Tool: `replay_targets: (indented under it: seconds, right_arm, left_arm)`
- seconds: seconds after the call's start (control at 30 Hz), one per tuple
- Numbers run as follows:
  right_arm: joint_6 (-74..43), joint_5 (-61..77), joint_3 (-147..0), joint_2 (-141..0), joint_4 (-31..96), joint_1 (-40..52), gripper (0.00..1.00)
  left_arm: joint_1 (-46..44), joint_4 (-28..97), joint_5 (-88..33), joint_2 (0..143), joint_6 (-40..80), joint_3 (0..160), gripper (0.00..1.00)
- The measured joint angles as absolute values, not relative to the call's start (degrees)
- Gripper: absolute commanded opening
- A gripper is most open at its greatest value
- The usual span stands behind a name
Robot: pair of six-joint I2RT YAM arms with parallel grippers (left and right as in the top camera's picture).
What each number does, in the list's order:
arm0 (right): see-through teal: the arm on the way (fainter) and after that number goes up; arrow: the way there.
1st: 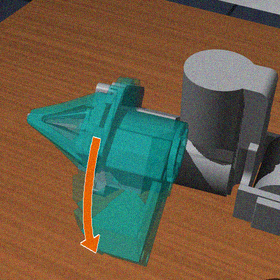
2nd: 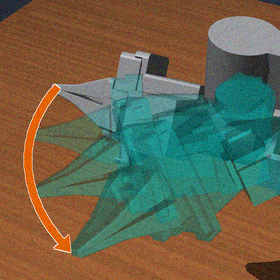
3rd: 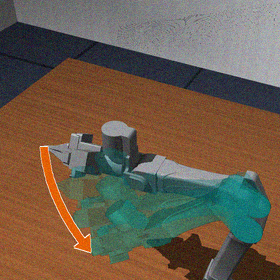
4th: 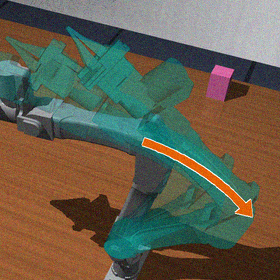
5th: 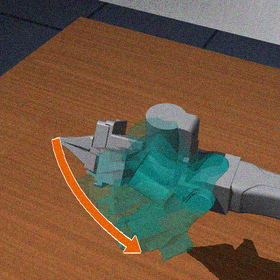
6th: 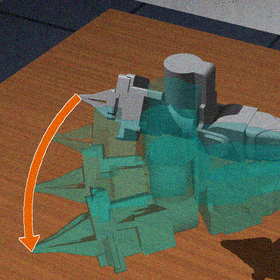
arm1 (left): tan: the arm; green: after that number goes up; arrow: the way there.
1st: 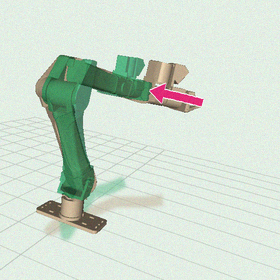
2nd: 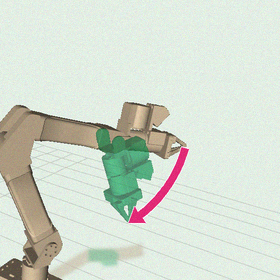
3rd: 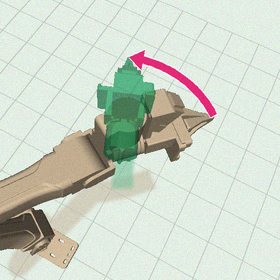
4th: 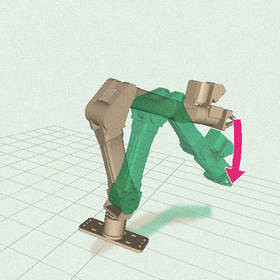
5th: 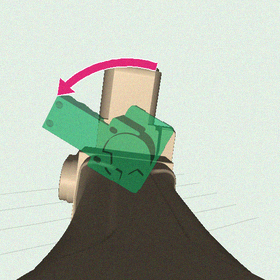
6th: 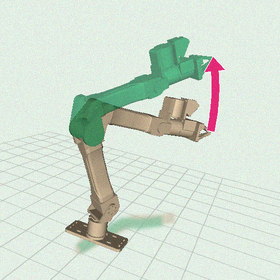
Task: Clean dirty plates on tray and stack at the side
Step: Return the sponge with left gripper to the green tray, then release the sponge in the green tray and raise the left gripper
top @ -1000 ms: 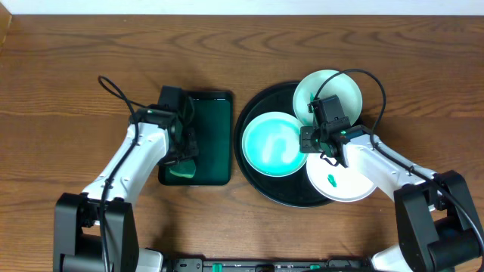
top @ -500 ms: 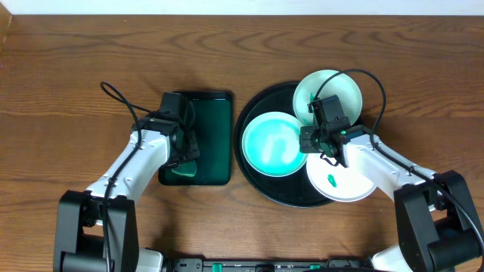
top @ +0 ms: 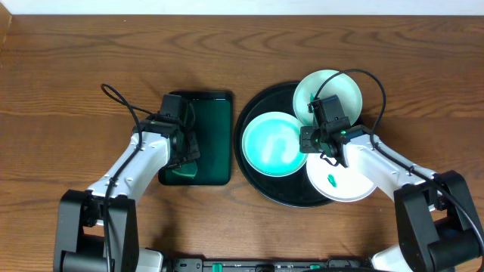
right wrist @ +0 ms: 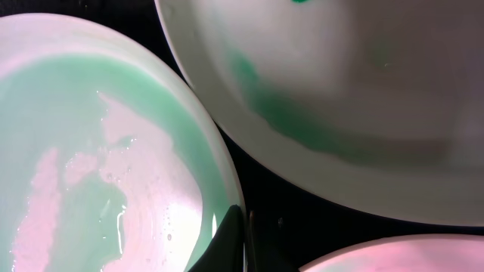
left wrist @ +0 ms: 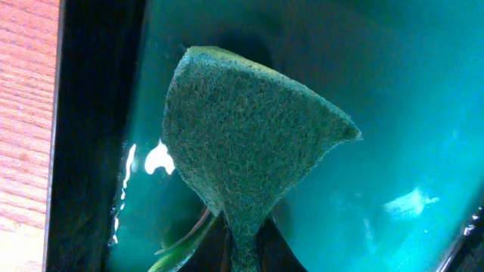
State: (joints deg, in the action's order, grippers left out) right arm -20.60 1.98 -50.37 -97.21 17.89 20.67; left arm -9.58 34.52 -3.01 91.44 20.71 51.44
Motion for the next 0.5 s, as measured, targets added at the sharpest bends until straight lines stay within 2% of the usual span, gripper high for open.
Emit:
replay_targets:
  seconds: [0.17, 0.2, 0.3, 0.5]
  right_arm:
    - [-20.62, 2.07, -50.37, -97.21, 17.87, 20.67, 0.07]
    - [-20.67, 2.15, -50.37, -97.21, 17.80, 20.73, 0.09]
    - [-20.78, 2.44, -50.37, -97.21, 17.67, 21.06, 0.22]
    - [-20.82, 2.98, -50.37, -97.21, 17.47, 21.63, 0.23]
  left_arm:
    - [-9.58, 34.52, -3.03, 91.44, 20.58, 51.44, 0.17]
    - [-9.58, 34.52, -2.98, 91.44, 20.56, 51.44, 0.22]
    - [-9.58, 34.65, -3.01, 91.44, 20.21, 51.44, 0.33]
    - [-9.58, 38.94, -2.98, 91.31, 20.43, 53.76, 0.45]
